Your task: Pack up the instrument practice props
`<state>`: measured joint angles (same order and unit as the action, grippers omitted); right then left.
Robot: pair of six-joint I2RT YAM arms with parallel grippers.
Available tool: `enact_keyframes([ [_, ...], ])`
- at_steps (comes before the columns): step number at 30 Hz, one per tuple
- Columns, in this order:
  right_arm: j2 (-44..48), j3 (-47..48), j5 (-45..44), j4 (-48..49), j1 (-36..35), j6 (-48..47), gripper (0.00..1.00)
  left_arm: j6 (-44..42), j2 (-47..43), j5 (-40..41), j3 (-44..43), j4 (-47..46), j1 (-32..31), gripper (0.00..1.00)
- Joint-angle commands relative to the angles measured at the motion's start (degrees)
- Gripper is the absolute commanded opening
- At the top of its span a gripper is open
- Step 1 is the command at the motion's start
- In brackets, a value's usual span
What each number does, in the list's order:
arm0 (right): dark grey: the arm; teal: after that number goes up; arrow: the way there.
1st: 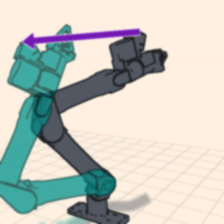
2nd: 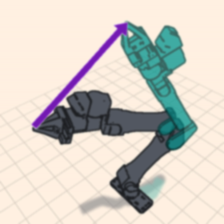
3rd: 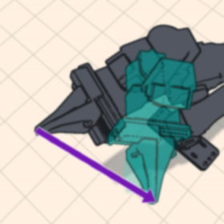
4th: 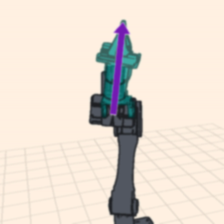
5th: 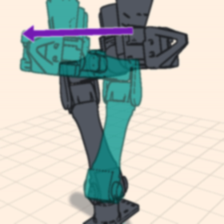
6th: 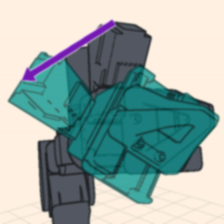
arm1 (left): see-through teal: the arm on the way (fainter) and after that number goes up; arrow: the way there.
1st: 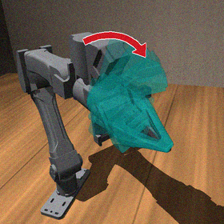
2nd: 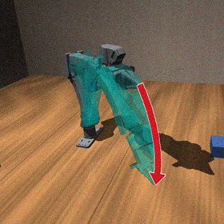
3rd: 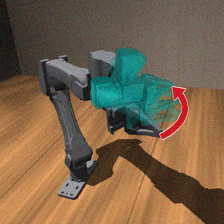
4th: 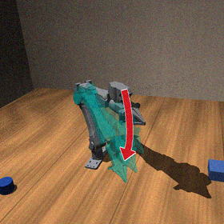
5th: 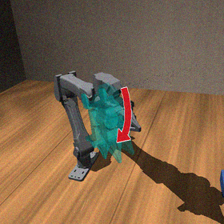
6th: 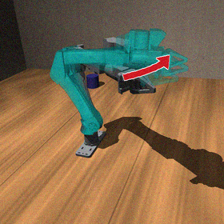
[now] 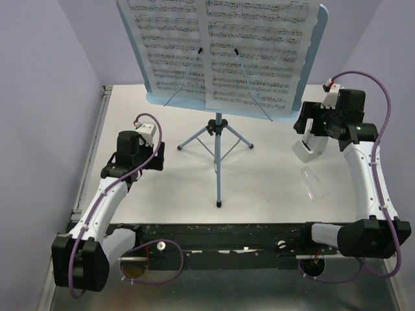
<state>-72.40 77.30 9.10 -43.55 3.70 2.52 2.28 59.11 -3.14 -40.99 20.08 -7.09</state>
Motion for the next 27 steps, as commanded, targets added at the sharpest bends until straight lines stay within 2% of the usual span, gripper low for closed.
enact_keyframes([
  [1, 3.93, -4.42, 7.15, -1.27, -0.1, -7.68, 1.0, -12.98, -5.4, -16.7, 3.01, -0.91, -2.04, 0.99],
  [5, 7.62, -10.83, 14.07, -1.1, -0.01, -18.93, 0.99, -25.11, -9.88, -25.68, 8.02, -4.77, -3.01, 0.95],
  [7, 9.64, -14.87, 21.52, -1.36, -0.01, -26.22, 0.9, -30.82, -10.51, -28.84, 9.87, -5.92, -3.63, 0.91],
  [9, 12.71, -19.18, 27.34, -1.28, -0.1, -33.69, 0.88, -35.84, -9.29, -31.92, 9.79, -4.79, -4.51, 0.86],
  [12, 16.49, -24.63, 35.26, -1.19, -0.28, -44.94, 0.87, -37.53, -6.83, -32.72, 9.0, -7.23, -5.21, 0.82],
  [15, 16.86, -26.67, 37.57, -1.01, -3.16, -51.64, 0.84, -37.7, -4.02, -31.59, 9.09, -14.16, -6.09, 0.82],
  [19, 13.09, -25.36, 38.36, -0.57, -8.79, -57.71, 0.74, -36.74, 1.61, -29.56, 6.64, -21.55, -7.67, 0.81],
  [21, 10.62, -24.13, 37.83, 2.4, -11.6, -56.5, 0.72, -36.3, 3.98, -28.68, 5.14, -24.28, -8.55, 0.8],
  [27, 4.82, -23.95, 32.04, 20.49, -19.69, -52.37, 0.71, -38.67, 7.68, -28.77, 2.24, -27.19, -11.98, 0.79],
])
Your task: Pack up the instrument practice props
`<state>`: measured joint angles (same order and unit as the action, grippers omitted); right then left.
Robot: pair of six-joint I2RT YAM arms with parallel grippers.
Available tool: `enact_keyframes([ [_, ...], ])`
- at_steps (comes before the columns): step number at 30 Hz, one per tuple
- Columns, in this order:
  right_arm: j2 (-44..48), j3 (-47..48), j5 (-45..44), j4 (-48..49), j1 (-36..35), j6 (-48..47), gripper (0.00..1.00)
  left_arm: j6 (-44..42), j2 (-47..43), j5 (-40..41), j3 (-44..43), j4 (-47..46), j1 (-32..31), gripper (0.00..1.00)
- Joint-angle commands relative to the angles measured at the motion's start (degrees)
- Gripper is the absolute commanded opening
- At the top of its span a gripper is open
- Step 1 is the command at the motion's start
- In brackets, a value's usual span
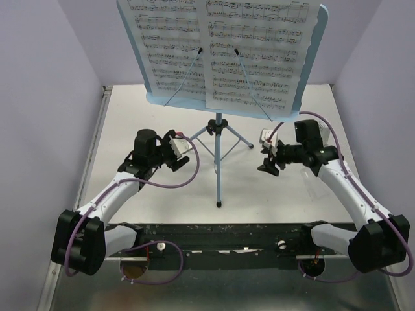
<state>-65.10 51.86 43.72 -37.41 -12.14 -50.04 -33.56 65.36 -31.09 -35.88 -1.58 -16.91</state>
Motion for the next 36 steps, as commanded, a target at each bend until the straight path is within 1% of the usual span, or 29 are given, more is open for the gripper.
enact_keyframes([
  [1, -3.53, 1.67, -3.55, 16.82, -4.72, 1.34, 0.71, -3.09, 1.61, -0.81, -3.23, -5.62, -2.77, 0.79],
  [4, -7.48, 3.24, -4.7, 22.54, -6.57, 4.42, 0.71, -3.26, 2.14, -0.9, -4.2, -5.62, -4.36, 0.78],
  [11, -13.11, 4.57, -8.91, 31.68, -9.83, 6.01, 0.71, -3.09, 3.71, 1.55, -5.87, -6.85, -7.17, 0.77],
  [15, -16.19, 5.71, -11.29, 35.47, -10.71, 6.54, 0.7, -3.0, 5.73, 5.59, -6.31, -11.32, -7.97, 0.77],
  [18, -19.7, 8.6, -12.52, 36.26, -10.8, 5.75, 0.68, -2.39, 7.23, 9.55, -6.66, -15.19, -8.05, 0.77],
  [20, -22.25, 10.97, -12.79, 36.27, -10.8, 4.61, 0.65, -2.12, 8.2, 10.96, -6.92, -17.3, -8.05, 0.77],
  [27, -29.46, 18.71, -13.31, 36.27, -10.8, 2.05, 0.6, -2.56, 11.1, 10.26, -9.21, -19.94, -8.05, 0.71],
  [32, -34.91, 24.59, -14.89, 36.44, -10.8, 1.35, 0.56, -3.87, 14.43, 9.56, -11.4, -20.48, -8.05, 0.62],
  [36, -39.65, 30.13, -16.48, 36.35, -10.8, 0.39, 0.53, -4.93, 17.33, 10.7, -13.95, -21.44, -8.05, 0.61],
])
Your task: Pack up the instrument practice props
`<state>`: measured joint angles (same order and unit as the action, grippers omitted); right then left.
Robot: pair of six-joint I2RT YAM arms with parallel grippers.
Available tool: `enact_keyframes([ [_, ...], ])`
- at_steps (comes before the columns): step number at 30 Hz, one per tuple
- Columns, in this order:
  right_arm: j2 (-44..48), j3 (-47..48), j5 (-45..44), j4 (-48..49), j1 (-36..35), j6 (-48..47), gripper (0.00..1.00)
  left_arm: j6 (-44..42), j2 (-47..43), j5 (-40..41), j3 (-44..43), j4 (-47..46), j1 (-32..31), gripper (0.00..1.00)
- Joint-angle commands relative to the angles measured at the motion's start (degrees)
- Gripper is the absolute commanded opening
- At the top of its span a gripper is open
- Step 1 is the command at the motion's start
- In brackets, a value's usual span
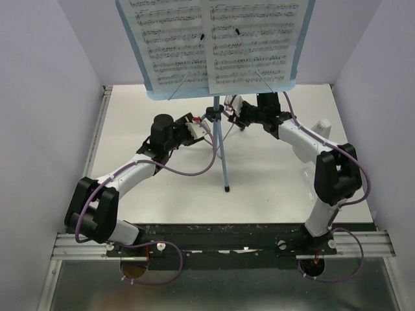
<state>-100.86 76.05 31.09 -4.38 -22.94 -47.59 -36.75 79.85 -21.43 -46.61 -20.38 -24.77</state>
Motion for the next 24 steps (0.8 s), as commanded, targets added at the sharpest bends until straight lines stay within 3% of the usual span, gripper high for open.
enact_keyframes([
  [1, -5.04, 7.6, -4.19, 3.41, 0.0, -2.24, 0.53, -2.0, 3.55, 1.65, -3.92, -2.91, -0.19, 0.61],
  [8, -12.6, 17.02, -5.51, 3.15, 0.26, -3.3, 0.51, -3.5, 7.24, 3.94, -8.32, -2.82, -0.19, 0.61],
  [13, -12.26, 16.07, -5.69, 2.54, 1.31, -4.26, 0.54, -3.94, 8.12, 5.08, -9.03, -3.35, -0.1, 0.65],
  [18, -5.68, 8.08, -6.3, 2.98, 3.51, -4.79, 0.71, -2.8, 6.9, 5.87, -7.62, -3.7, -0.1, 0.75],
  [19, -3.75, 6.41, -7.09, 2.89, 4.04, -4.35, 0.79, -1.58, 6.28, 6.4, -7.36, -3.44, -0.01, 0.78],
  [20, -2.08, 5.09, -7.88, 2.71, 4.65, -3.57, 0.98, -0.35, 5.93, 7.1, -7.27, -2.74, -0.1, 0.8],
  [24, 6.18, -0.63, -11.04, -1.58, 6.59, 0.04, 1.0, 5.98, 3.82, 7.72, -6.83, 1.48, -0.01, 0.9],
])
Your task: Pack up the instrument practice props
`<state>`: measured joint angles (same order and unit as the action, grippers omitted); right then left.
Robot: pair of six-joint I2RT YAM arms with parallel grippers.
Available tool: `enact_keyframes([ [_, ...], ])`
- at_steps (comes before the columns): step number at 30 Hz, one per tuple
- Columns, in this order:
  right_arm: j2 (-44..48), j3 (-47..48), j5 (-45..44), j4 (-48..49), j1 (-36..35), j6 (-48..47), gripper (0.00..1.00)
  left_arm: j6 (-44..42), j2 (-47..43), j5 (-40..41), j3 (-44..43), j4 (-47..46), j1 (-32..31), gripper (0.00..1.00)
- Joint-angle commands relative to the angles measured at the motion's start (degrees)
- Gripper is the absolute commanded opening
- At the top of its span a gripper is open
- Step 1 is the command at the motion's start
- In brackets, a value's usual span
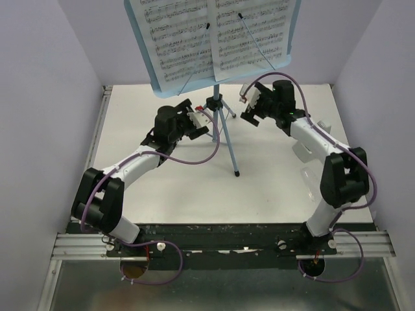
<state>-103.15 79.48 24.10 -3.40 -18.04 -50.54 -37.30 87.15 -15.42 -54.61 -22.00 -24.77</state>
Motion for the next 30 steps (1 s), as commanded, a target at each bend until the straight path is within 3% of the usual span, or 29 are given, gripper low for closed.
enact_keyframes([
  [1, 11.11, -6.16, -5.45, -3.01, 2.04, 3.87, 1.0, 7.93, -4.35, 1.54, 1.87, 3.28, -0.1, 0.9],
  [8, 24.31, -12.34, -17.66, -9.86, 6.61, 15.28, 1.0, 13.21, -11.56, -1.62, 6.09, 8.01, -0.63, 0.89],
  [16, 21.51, -2.58, -35.94, -24.46, 15.23, 35.15, 1.0, 19.71, -17.36, -6.19, 6.88, 17.86, -0.63, 0.86],
  [30, 16.94, -1.17, -40.01, -28.95, 23.57, 43.43, 1.0, 21.83, -19.39, -8.13, 9.26, 19.71, -1.06, 0.86],
])
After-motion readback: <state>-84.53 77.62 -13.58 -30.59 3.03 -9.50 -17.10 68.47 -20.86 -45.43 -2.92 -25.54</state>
